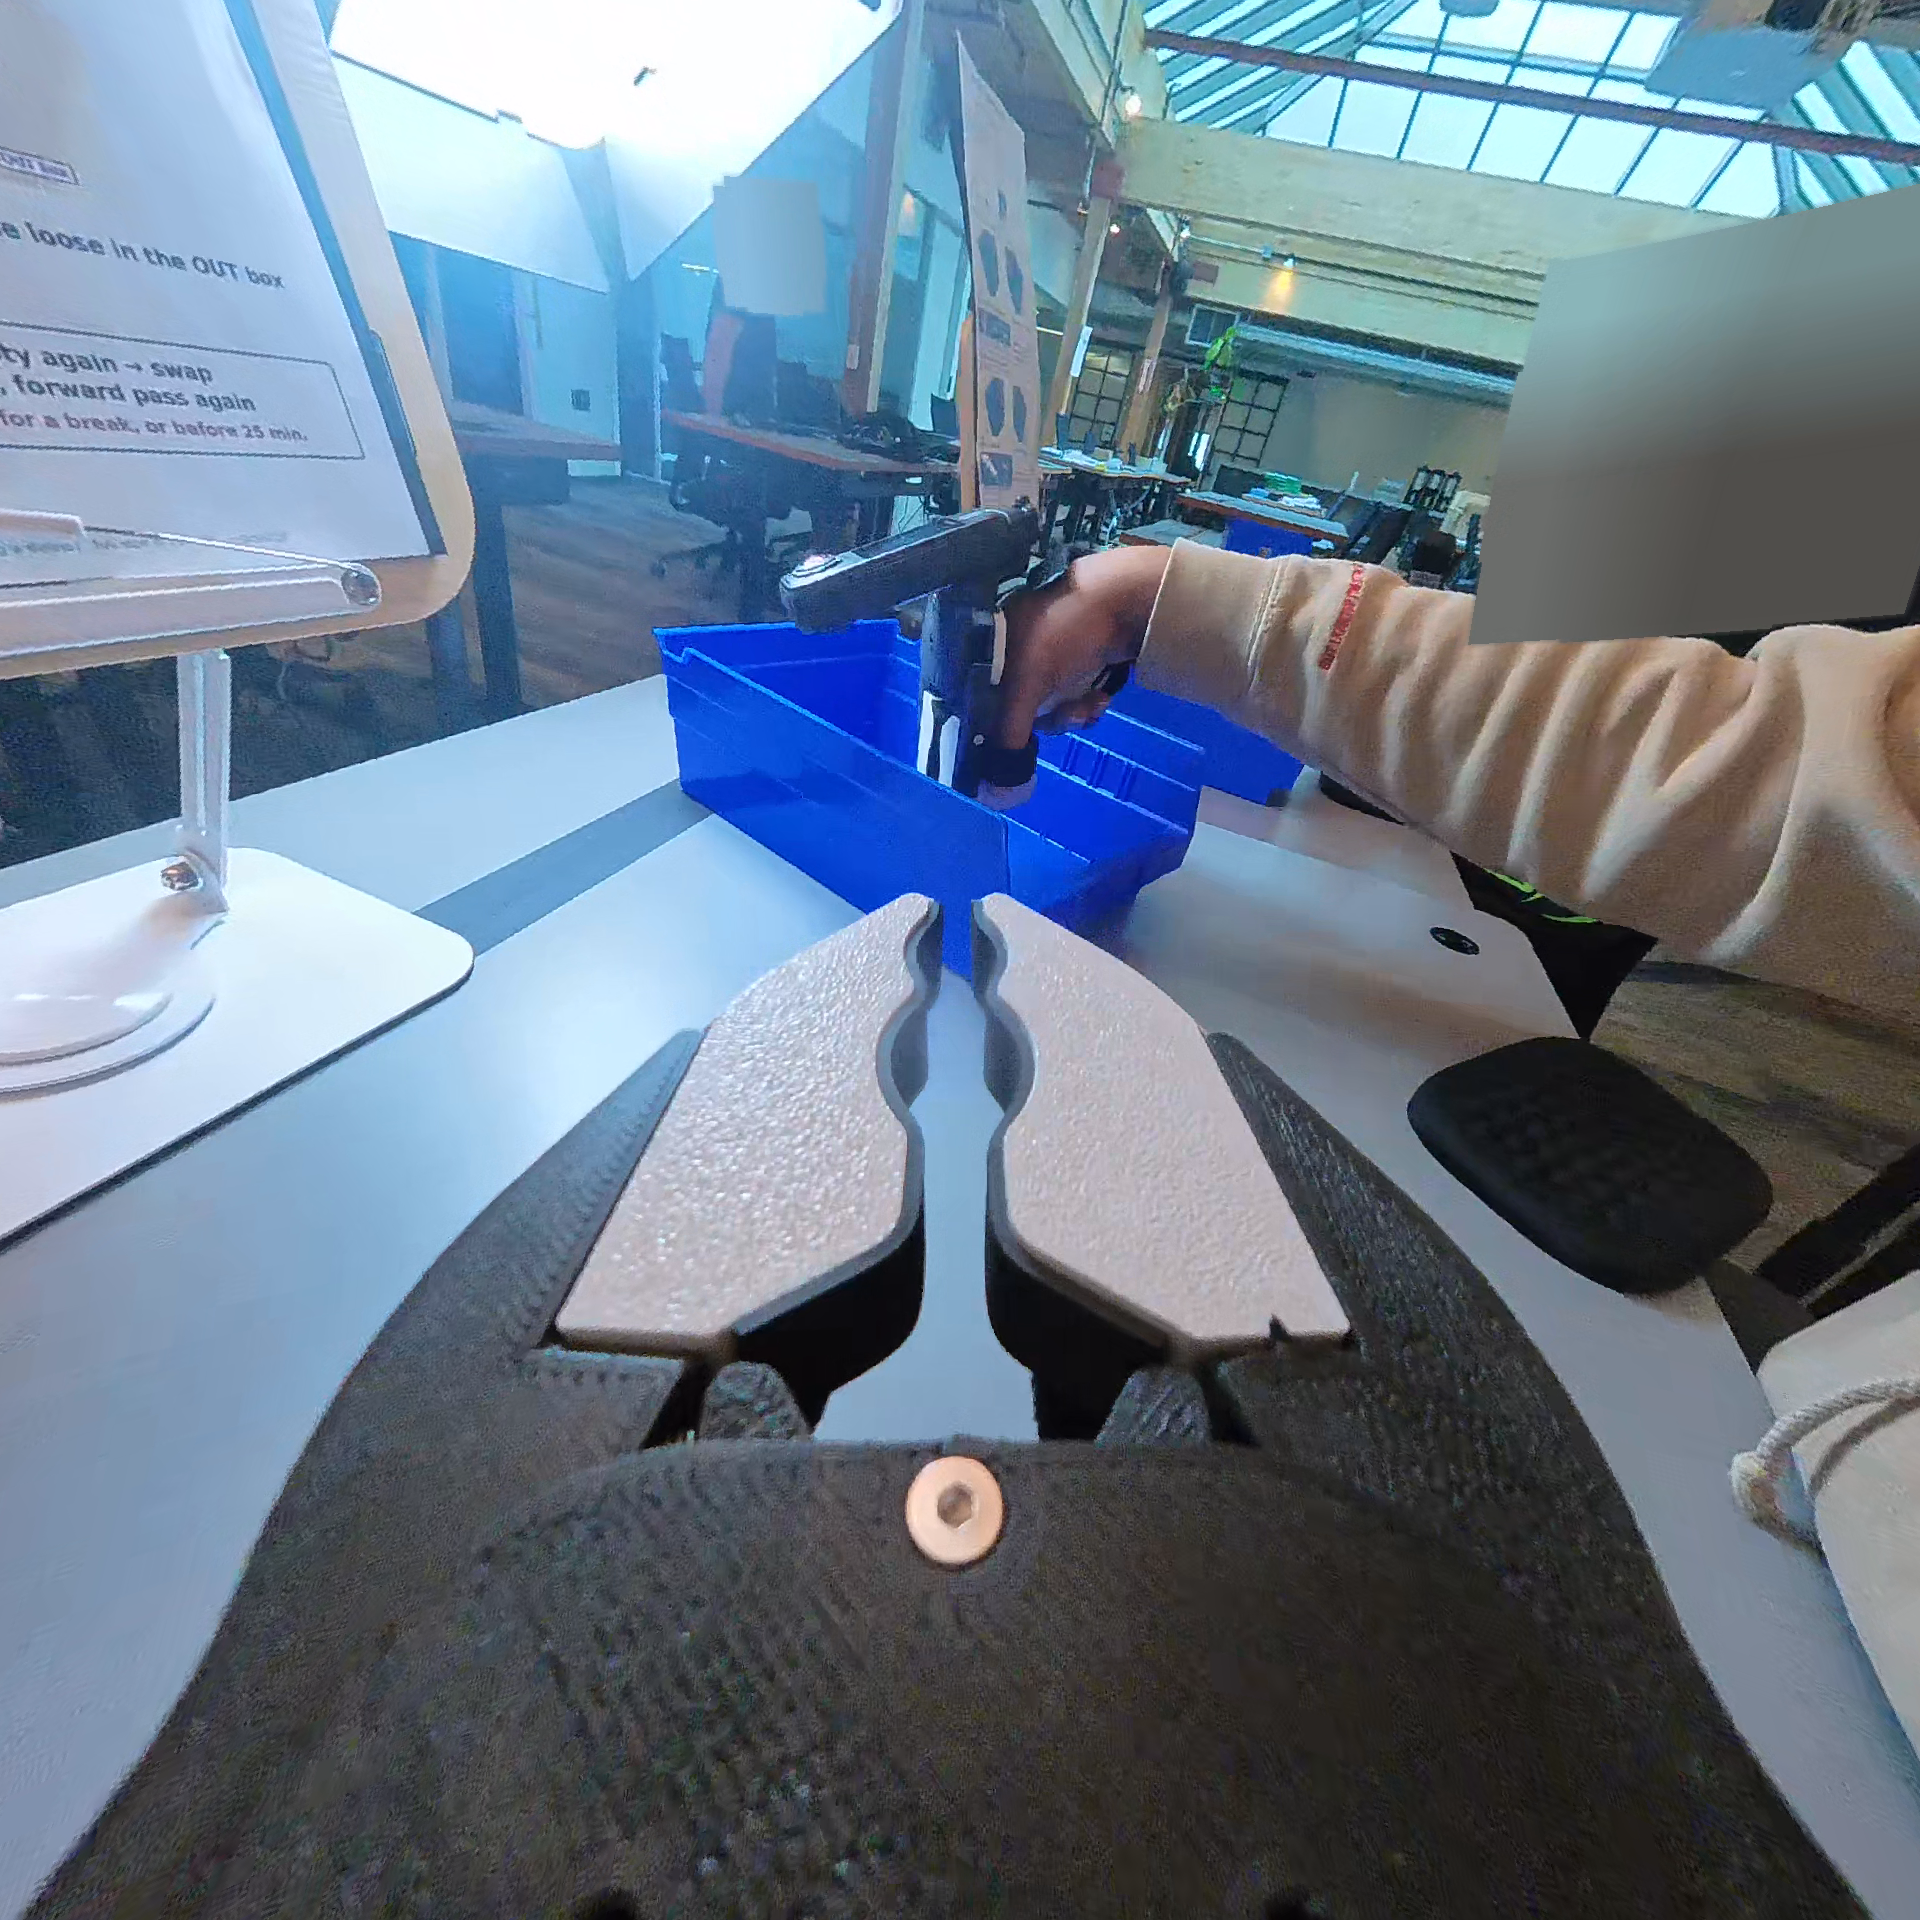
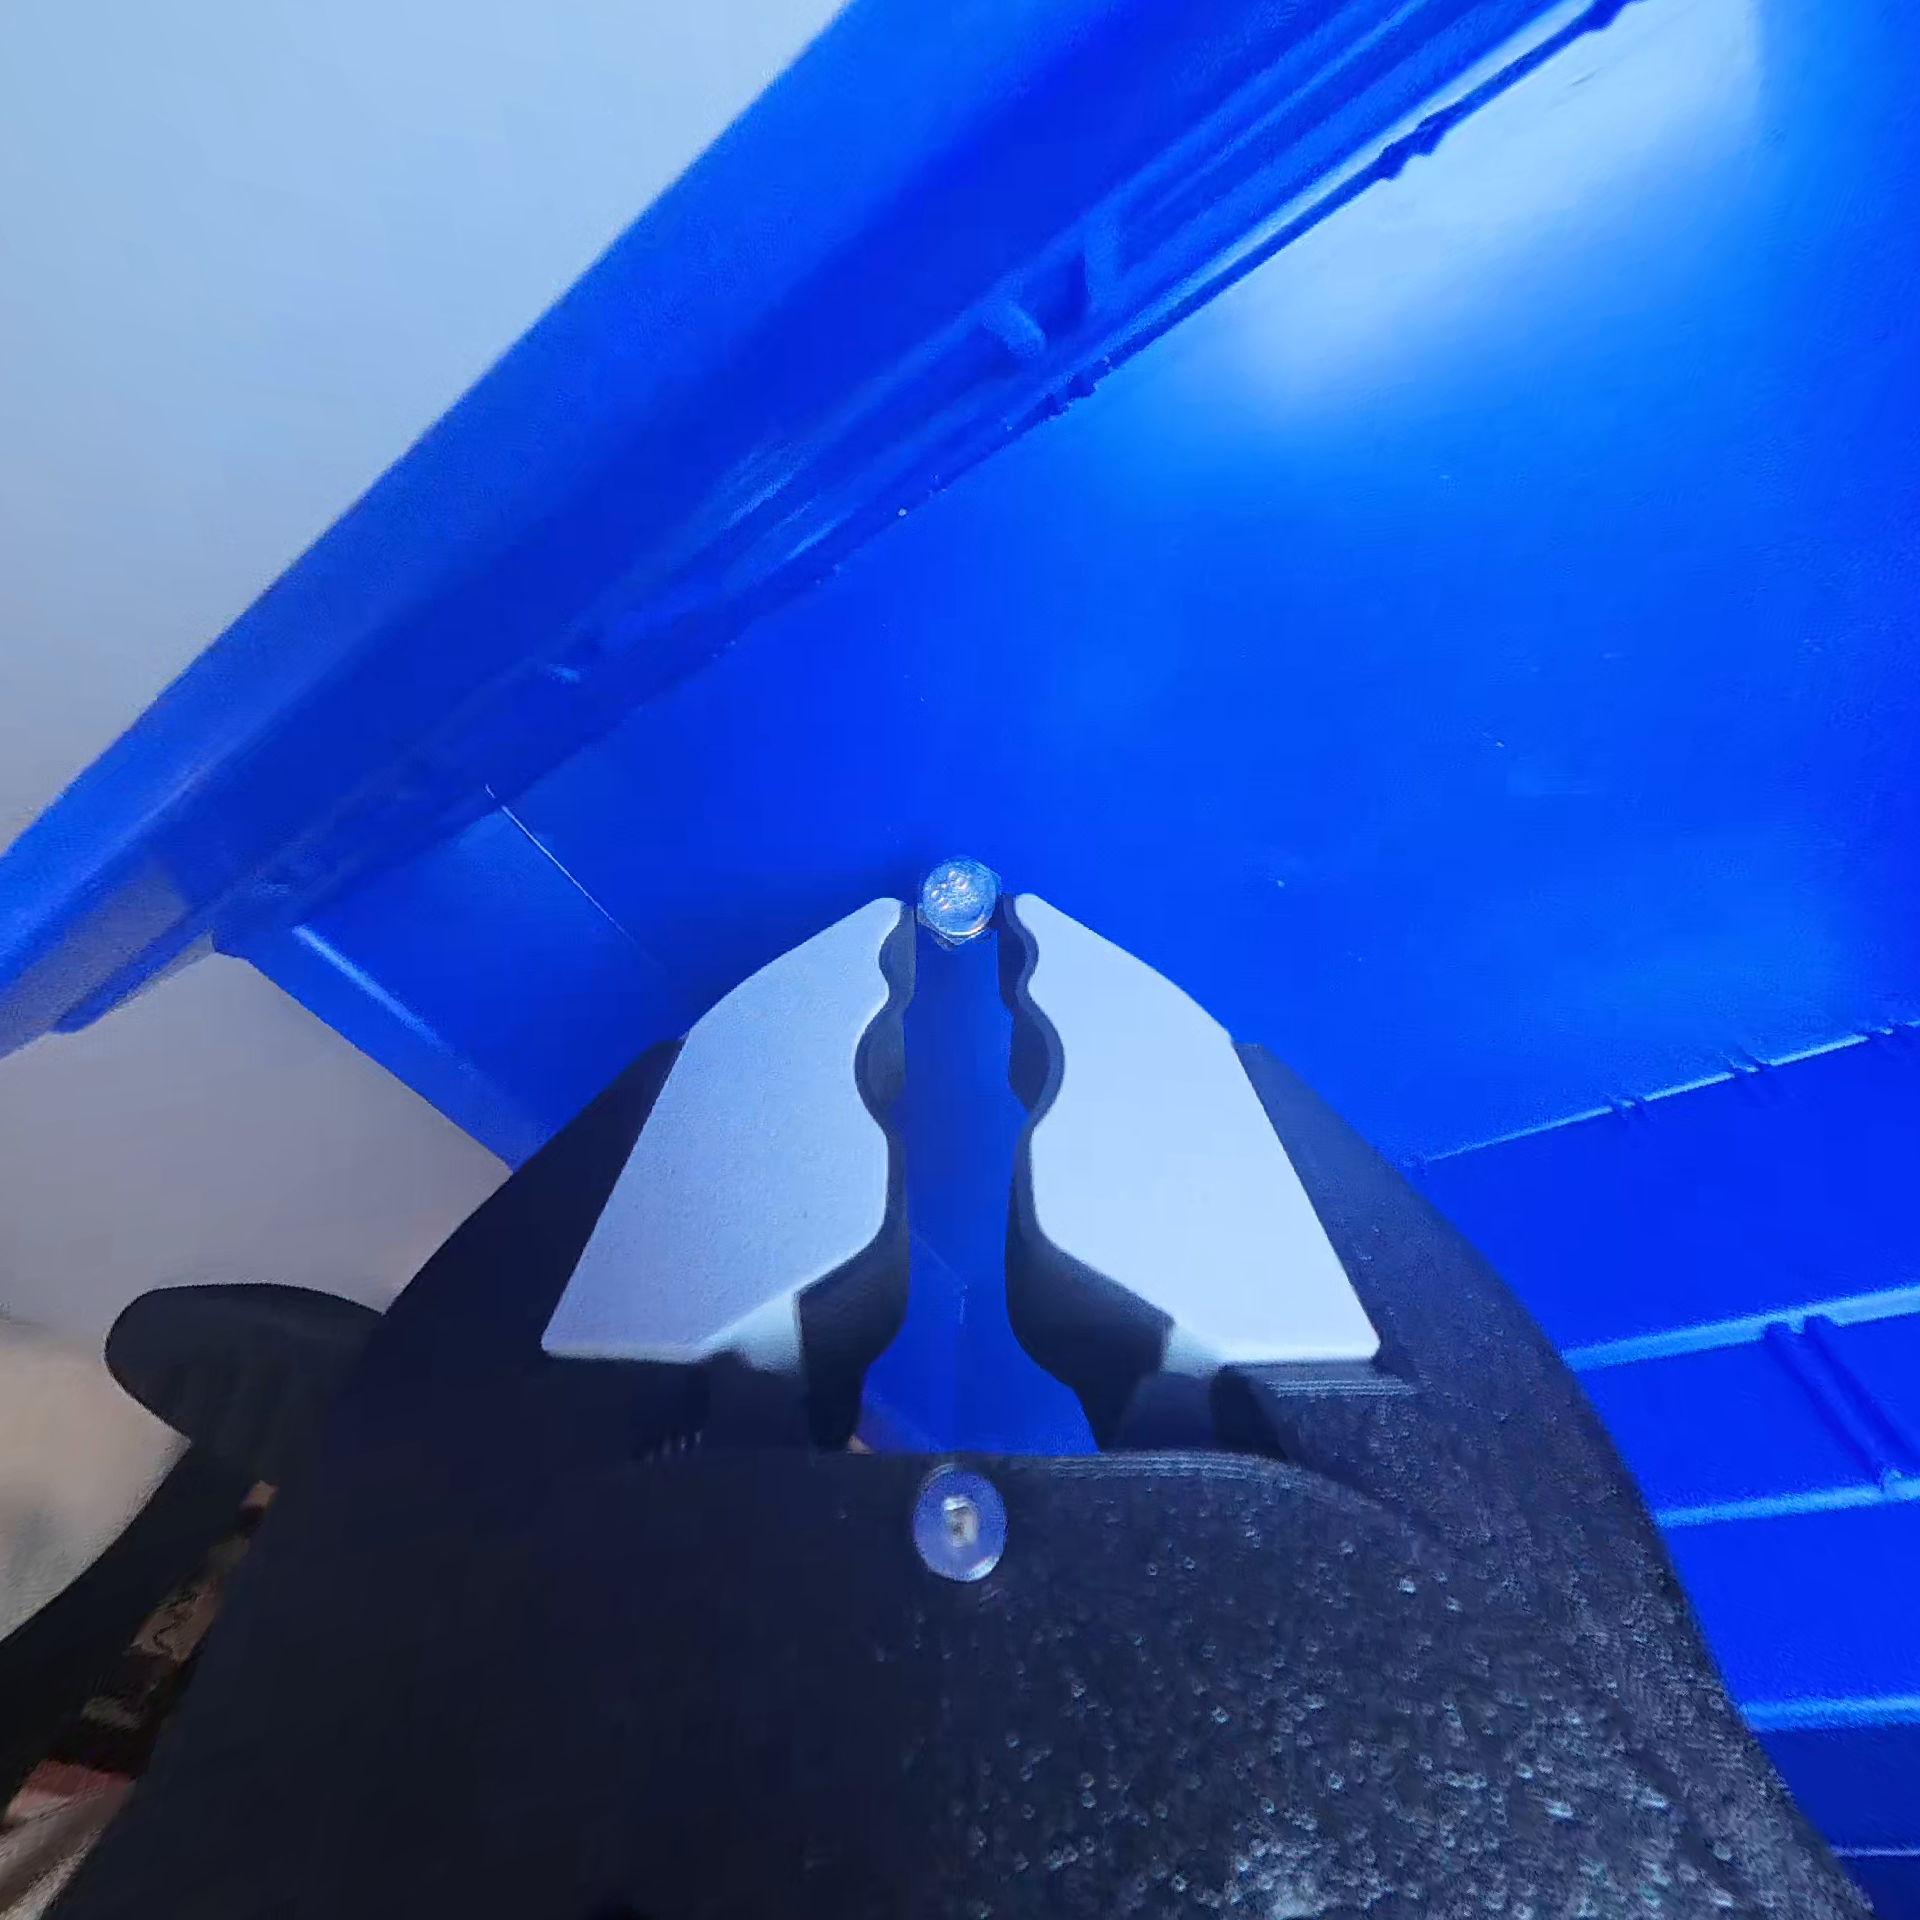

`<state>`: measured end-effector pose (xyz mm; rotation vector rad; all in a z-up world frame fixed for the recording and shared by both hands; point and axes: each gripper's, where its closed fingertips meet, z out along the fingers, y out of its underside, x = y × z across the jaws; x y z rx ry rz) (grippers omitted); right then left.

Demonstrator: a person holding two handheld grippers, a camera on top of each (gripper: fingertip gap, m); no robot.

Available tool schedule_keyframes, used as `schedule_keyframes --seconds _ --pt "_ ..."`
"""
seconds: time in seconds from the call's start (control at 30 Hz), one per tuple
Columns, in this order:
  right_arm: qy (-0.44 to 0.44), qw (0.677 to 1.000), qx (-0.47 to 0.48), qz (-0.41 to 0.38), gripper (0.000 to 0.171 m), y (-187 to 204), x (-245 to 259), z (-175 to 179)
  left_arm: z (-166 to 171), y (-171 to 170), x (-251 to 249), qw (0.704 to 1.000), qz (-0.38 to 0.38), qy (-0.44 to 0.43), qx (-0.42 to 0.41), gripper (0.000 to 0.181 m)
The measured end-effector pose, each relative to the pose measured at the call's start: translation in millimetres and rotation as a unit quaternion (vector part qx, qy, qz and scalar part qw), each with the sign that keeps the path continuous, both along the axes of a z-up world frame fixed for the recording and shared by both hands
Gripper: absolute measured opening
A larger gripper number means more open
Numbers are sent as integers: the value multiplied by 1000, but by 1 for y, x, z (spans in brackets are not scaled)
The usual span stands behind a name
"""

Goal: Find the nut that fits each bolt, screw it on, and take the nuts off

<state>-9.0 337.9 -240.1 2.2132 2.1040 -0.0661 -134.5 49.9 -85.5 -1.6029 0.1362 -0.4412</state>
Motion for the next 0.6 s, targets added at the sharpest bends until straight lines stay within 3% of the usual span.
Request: schedule_keyframes --seconds 0.27,0.6 --pt "6 1000 11 -13 17 0 -5 -20 -2 -1 2 1000 -2 -1 -3 5" --pt "122 991 19 -41 17 -2 -9 -20 2 -6 4 1000 0 0 0 4"
